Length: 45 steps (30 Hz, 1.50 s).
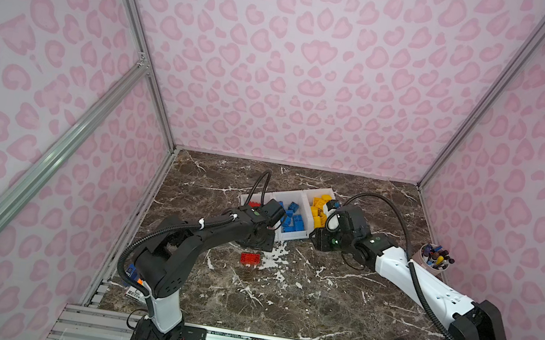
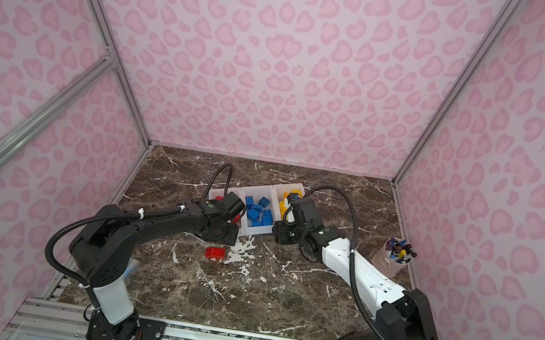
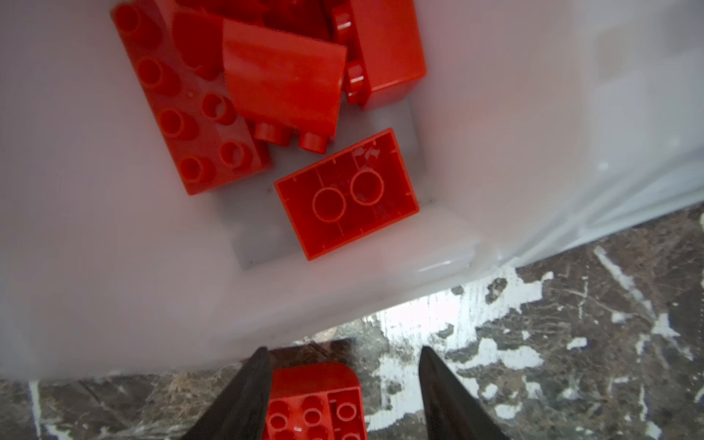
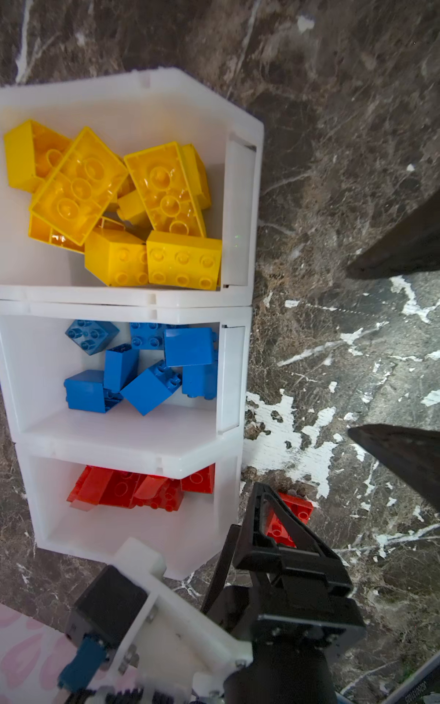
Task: Sort the legos into containers by color
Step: Pick up the lego from the center of the table.
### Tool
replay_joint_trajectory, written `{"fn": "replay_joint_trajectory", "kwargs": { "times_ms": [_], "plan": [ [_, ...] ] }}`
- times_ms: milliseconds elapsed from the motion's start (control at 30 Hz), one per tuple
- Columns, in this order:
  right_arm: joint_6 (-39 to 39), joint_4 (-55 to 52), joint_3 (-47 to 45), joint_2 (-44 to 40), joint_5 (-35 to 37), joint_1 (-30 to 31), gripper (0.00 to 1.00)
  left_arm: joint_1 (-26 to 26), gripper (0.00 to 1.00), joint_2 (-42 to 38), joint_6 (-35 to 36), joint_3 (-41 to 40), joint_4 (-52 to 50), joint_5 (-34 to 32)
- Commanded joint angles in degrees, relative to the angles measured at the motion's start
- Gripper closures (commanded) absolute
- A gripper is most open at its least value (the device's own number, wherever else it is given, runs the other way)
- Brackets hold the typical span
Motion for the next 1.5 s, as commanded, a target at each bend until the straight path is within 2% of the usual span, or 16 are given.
{"fn": "replay_joint_trajectory", "kwargs": {
  "times_ms": [0, 233, 500, 800, 933, 1000, 1067, 1133, 1300, 1467],
  "plan": [
    [0.11, 0.47, -0.4, -0.11, 0.09, 0.03, 0.39, 0.19, 0.37, 0.58, 1.83, -2.14, -1.76, 0.74],
    [0.28, 0.77, -0.34, 0.18, -0.09, 0.01, 0.39, 0.22, 0.37, -2.94, -0.39, -8.2, -0.51, 3.48],
    [0.53, 1.12, -0.28, 0.55, -0.19, 0.01, 0.39, -0.82, 0.39, -11.03, -4.54, -14.75, 1.38, 6.96],
    [0.99, 1.63, -0.91, 0.68, -0.61, 0.01, 0.39, -1.1, 0.38, -11.36, -5.0, -18.7, 0.37, 6.4],
    [1.07, 1.58, -0.98, 0.43, -0.37, 0.01, 0.39, -1.09, 0.45, -10.27, -4.44, -16.36, -0.34, 4.18],
    [1.15, 1.59, -1.02, 0.33, -0.44, 0.03, 0.39, -1.26, 0.55, -9.19, -3.94, -14.81, -0.48, 3.52],
    [1.16, 1.5, -1.06, 0.16, -0.31, 0.07, 0.39, -1.58, 0.72, -7.91, -3.31, -13.57, -0.73, 3.18],
    [1.16, 1.28, -1.12, 0.06, -0.26, 0.07, 0.39, -2.04, 0.78, -7.09, -3.03, -12.7, -1.27, 3.1],
    [0.9, 0.87, -1.24, -0.62, 0.33, 0.06, 0.39, -3.28, 0.79, -9.32, -3.79, -9.71, -3.1, 1.07],
    [0.7, 0.4, -1.25, -1.25, 0.66, -0.01, 0.39, -3.07, 0.74, -10.28, -1.74, 1.63, -6.5, -4.03]
  ]
}}
